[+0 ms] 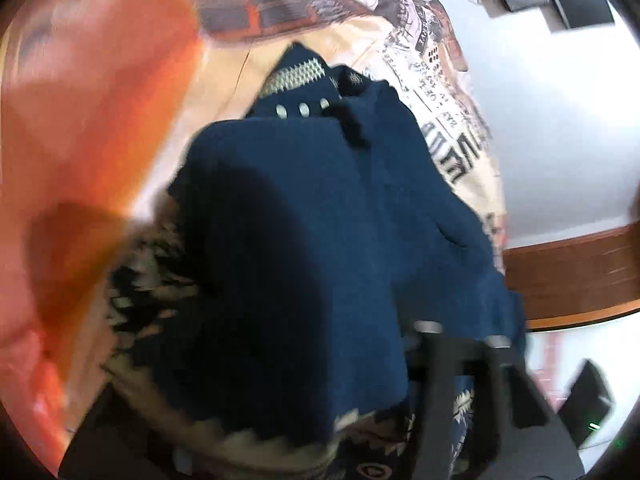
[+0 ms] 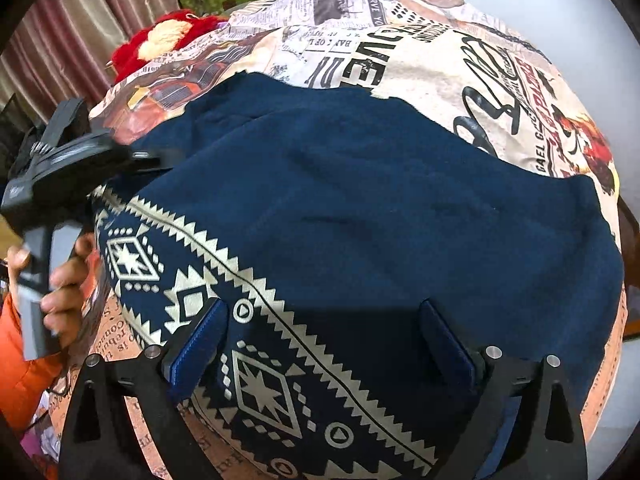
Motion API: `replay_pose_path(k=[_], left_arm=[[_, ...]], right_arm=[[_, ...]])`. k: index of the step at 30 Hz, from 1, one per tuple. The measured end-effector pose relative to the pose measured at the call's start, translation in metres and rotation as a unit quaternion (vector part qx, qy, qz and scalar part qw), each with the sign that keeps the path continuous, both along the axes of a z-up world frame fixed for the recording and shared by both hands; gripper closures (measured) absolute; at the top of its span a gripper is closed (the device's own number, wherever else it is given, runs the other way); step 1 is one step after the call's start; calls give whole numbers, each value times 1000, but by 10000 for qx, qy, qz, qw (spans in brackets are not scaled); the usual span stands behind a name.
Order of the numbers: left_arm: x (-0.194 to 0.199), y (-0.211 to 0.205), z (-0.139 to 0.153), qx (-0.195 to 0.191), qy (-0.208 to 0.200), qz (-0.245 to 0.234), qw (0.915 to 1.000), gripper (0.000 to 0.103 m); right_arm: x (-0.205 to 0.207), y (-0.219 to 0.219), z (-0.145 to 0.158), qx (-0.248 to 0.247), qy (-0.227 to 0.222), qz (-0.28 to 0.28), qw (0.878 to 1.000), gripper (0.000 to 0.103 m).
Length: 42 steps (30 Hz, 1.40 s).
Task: Fold large clothes
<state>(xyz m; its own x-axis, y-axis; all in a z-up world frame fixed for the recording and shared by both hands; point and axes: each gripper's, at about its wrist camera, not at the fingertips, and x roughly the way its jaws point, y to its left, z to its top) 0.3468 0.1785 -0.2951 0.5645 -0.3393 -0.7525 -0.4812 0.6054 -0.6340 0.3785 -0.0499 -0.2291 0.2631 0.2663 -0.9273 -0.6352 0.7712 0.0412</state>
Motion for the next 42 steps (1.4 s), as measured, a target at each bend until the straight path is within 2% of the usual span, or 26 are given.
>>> replay_pose_path(k=[1, 4, 5, 8, 9, 11, 13, 14, 17, 18, 21, 24, 26, 29, 32, 34, 36, 37, 39, 42], left_arm=[[1, -2, 8, 249, 9, 13, 9997, 81], [0, -12, 42, 975, -263, -115, 9948, 89], [-1, -18, 59, 1297, -427, -220, 9904, 90], [0, -43, 105, 2175, -841, -564, 9708, 91], [1, -56, 121, 2535, -977, -720, 9597, 91], [3, -80, 141, 3017, -1164, -981, 9412, 91], [10, -104, 152, 3219, -1302, -1290, 9289, 91], [16, -113, 153, 3273, -1314, -1418, 9249, 91], [25, -144, 156, 3620, -1357, -1744, 9056, 91], [26, -153, 159, 3667, -1423, -1856, 9005, 91], [30, -176, 170, 3531, -1567, -2061, 8991, 91], [39, -204, 179, 3471, -1691, -2235, 8950, 91], [40, -228, 184, 3469, -1787, -2400, 8889, 91], [39, -265, 185, 3493, -1942, -2747, 8745, 91], [29, -302, 174, 3417, -1998, -3316, 8564, 91], [22, -323, 154, 3291, -1824, -3827, 8438, 91], [18, -333, 132, 3229, -1534, -4148, 8368, 91], [15, -333, 121, 3195, -1362, -4237, 8366, 91], [12, -325, 108, 3073, -1180, -4258, 8428, 91], [11, -312, 110, 2945, -1077, -4249, 8492, 91]], right_arm=[[-1, 1, 0, -17, -3, 24, 10000, 7], [-2, 0, 7, 27, -15, 65, 10000, 7], [-1, -1, 12, 144, -6, 64, 9999, 7], [6, -8, 30, 580, -21, -174, 9982, 7], [9, -9, 34, 665, -27, -270, 9974, 7], [14, -5, 34, 697, 55, -277, 9972, 7], [13, 2, 26, 587, 132, -200, 9980, 7], [12, 4, 19, 529, 185, -152, 9983, 7], [9, 0, 3, 385, 340, -152, 9986, 7], [7, -5, 4, 430, 322, -130, 9985, 7], [-3, -29, 17, 454, 126, -89, 9989, 7], [-12, -67, 38, 478, -173, -294, 9983, 7], [-16, -100, 52, 581, -294, -580, 9962, 7], [-23, -151, 69, 730, -377, -1140, 9901, 7], [-35, -195, 79, 807, -442, -1619, 9825, 7], [-45, -216, 86, 822, -499, -1850, 9780, 7], [-54, -235, 90, 834, -551, -2027, 9741, 7], [-59, -242, 93, 852, -583, -2101, 9722, 7], [-65, -250, 98, 898, -626, -2167, 9701, 7], [-71, -259, 102, 987, -706, -2209, 9677, 7]])
